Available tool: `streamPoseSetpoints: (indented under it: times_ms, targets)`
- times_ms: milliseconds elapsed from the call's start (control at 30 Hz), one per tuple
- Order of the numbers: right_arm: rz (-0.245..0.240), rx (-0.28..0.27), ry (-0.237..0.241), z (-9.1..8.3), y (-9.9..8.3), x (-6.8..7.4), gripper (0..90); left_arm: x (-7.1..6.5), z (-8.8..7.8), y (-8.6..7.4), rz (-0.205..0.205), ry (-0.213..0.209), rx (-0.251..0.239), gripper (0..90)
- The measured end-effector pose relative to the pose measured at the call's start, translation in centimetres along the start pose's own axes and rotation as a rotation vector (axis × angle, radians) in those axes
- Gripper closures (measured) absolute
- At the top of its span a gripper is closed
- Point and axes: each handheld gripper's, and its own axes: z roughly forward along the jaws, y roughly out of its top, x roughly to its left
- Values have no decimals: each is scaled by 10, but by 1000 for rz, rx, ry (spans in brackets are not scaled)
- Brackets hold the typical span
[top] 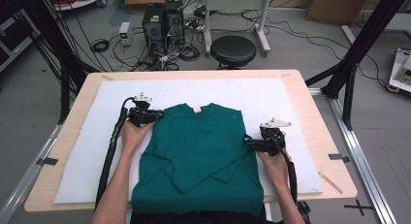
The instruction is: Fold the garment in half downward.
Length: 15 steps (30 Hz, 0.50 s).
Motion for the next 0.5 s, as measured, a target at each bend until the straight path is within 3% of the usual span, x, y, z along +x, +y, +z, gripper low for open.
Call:
streamPoseSetpoints:
  times_ms: [233, 333, 500]
  targets:
    - [12, -4, 16, 0, 1, -2, 269, 0, 0, 0, -1, 0, 0, 840]
    - [27, 10, 54, 0, 3, -5, 275, 0, 0, 0, -4, -1, -3, 840]
    - [21, -12, 60, -1, 14, -8, 306, 0, 0, 0, -4, -1, -3, 839]
